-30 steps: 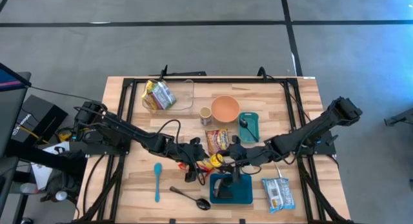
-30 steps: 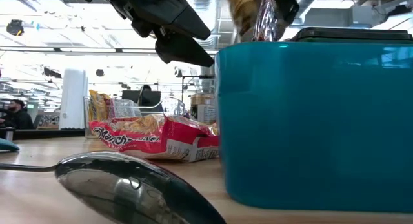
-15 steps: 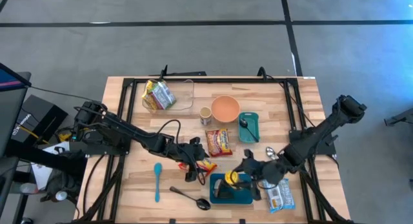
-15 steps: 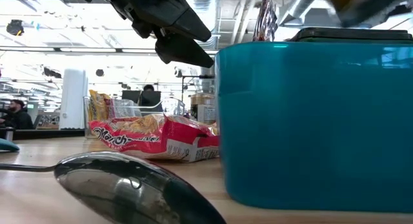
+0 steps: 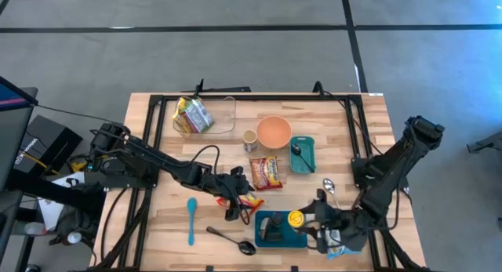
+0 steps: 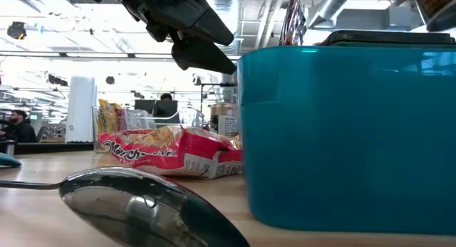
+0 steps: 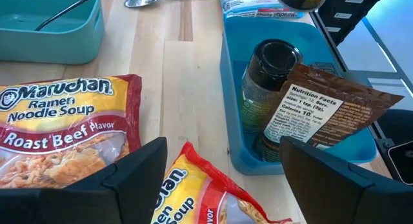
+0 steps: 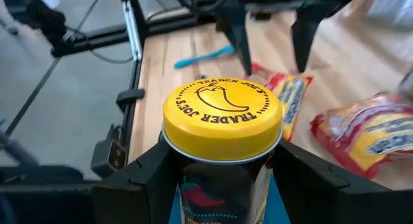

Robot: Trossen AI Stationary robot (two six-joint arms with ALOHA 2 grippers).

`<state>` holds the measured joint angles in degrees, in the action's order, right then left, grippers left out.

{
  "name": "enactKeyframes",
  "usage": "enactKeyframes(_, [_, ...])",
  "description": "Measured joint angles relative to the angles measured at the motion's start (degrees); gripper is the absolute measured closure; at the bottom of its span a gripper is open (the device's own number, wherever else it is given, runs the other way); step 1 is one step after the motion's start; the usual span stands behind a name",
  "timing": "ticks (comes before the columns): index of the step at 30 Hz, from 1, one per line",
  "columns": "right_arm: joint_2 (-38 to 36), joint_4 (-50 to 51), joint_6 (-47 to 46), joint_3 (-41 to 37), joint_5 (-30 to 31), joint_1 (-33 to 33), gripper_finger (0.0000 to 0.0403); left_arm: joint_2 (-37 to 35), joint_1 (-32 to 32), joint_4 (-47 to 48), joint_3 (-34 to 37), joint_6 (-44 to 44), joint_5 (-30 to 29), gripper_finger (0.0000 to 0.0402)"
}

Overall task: Pick & Place Food Item
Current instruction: Put the yellow seasoning bottle into the blue bin

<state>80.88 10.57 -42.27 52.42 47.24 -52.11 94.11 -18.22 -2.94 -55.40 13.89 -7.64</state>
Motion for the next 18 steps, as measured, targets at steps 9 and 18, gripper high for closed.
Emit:
enactKeyframes(9, [0.5, 12.1, -15.7, -0.2, 11.6, -3.7, 0.0189, 0.0, 0.0, 0.0, 0.0, 0.0, 0.0, 0.0108])
enactKeyframes(18, [6.7, 9.5, -17.8, -0.2, 12.8, -3.5, 0.019, 0.0, 0.0, 0.0, 0.0, 0.0, 0.0, 0.0108])
